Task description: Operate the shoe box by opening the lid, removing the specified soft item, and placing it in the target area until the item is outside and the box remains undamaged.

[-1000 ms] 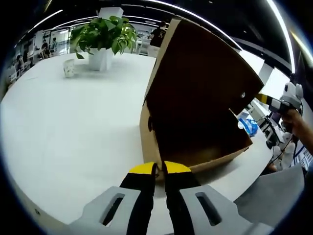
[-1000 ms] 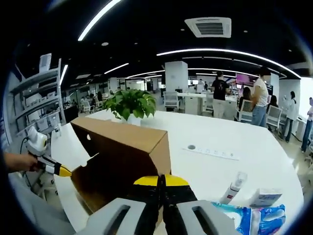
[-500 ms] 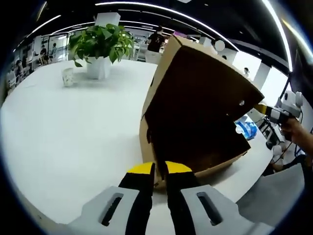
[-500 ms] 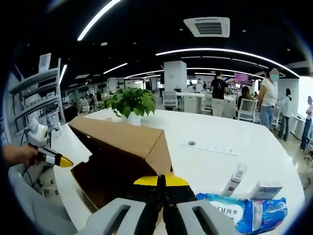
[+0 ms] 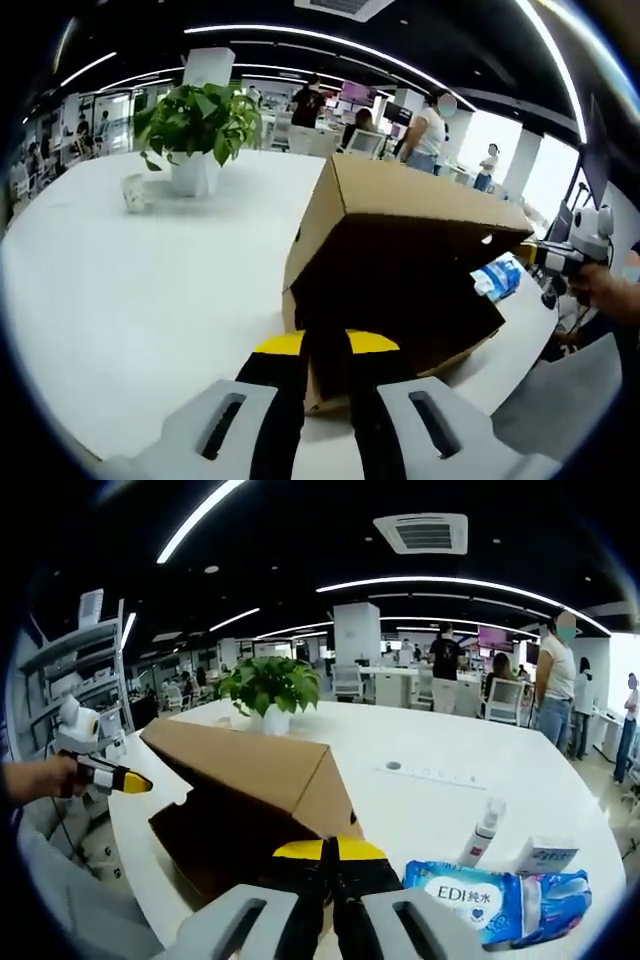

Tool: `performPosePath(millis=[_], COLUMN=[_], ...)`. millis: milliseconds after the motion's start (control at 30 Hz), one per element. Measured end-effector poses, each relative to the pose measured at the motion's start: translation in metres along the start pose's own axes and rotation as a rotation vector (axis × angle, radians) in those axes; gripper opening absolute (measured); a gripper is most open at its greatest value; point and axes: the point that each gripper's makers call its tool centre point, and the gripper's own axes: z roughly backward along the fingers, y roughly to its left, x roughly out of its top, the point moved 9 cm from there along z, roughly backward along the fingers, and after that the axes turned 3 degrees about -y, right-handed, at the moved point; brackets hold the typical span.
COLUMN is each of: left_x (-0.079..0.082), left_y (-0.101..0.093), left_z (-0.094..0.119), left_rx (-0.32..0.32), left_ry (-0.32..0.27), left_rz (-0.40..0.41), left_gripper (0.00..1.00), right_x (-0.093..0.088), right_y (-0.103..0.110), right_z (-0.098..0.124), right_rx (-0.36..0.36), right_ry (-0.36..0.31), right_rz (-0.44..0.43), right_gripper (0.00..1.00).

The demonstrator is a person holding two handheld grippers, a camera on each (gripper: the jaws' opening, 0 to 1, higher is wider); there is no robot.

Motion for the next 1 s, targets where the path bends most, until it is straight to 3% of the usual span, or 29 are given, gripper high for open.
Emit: performPosePath(millis=[500,800,1000], left_x=[0.011,0.011,0.007], left_y=[-0.003,-0.005,-0.005], left_z=[0.0,0.002,0.003], left_rx=[-0.015,-0.044,-0.043], left_ry=[-0.038,-0.034,-0.015], left_rz=[-0.051,-0.091,-0.104], left_gripper=[0.12,0.15,0.15], right_x=[-0.013,-0.023,-0.027], right_y=[0.004,0.006,0.009], right_z=[0.005,0.008,0.011], right_rx=[0.005,0.016,0.034], right_ry=[0.022,0.045,0.056], right_rz=[-0.011,-0.024,0.012], right_gripper=[0.0,0.0,0.0])
